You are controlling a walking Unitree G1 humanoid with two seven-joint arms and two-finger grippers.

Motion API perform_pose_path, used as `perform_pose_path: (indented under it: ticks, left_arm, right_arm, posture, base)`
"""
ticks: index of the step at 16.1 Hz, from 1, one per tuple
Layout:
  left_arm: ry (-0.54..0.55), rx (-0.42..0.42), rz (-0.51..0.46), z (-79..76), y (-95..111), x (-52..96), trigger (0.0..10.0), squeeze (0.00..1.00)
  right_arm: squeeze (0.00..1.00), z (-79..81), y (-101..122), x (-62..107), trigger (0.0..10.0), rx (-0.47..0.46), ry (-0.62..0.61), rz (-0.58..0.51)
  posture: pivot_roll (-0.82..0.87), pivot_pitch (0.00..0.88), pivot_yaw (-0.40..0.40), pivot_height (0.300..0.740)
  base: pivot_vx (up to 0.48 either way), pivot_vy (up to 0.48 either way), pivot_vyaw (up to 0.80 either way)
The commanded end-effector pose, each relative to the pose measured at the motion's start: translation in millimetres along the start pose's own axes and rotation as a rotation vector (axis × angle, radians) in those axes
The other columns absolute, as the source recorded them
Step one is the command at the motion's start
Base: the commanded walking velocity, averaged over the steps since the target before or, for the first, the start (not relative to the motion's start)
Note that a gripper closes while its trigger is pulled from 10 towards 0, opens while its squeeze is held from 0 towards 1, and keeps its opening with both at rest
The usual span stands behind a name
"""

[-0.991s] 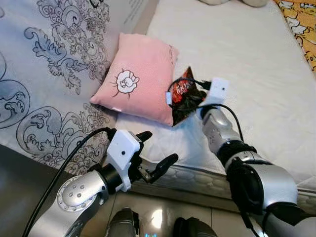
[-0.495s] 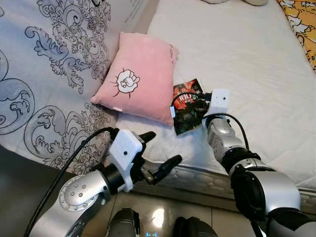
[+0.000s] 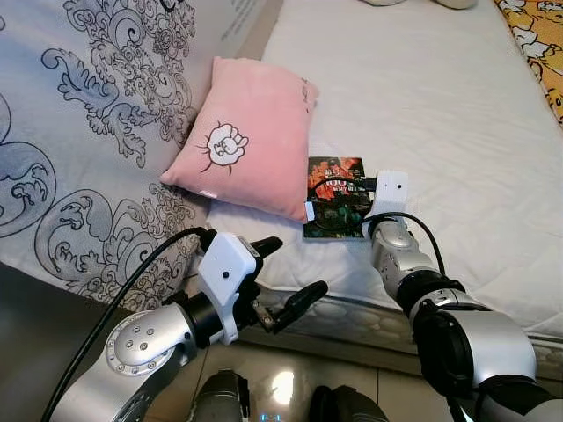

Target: Clean up the room

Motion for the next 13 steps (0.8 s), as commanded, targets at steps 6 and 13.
perform_pose_path:
  ticks: [6,13]
  left_arm:
    - [0.017,-0.012,0.014,7.8,-3.3,-4.0,10.0,0.00]
    - [0.357,0.053,-0.056,62.2,-1.9,-17.0,10.0,0.00]
  right_arm:
    - [1.00,4.3,20.2,-0.3,10.0,-0.009,-0.010,-0.096]
    - [1.00,-36.0,61.9,12.2,10.0,0.061,-0.123,-0.404]
  posture:
    - [0.33,0.171,-0.019,0.723]
    - [0.21,0.032,-0.052,0.723]
  base:
    - [0.000,0.000,0.00]
    - [0.000,0.000,0.00]
Point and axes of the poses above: a point about 5 cm out from each wrist's last joint towards the gripper, its own x axis pointing back from the gripper into the wrist, its own y axis along the axis of the wrist's last joint, z = x × y, the point moved 5 cm from there along -x, pointing out of the wrist towards the gripper, and after that the axes turned 1 degree about -x, right-handed, at the moved point
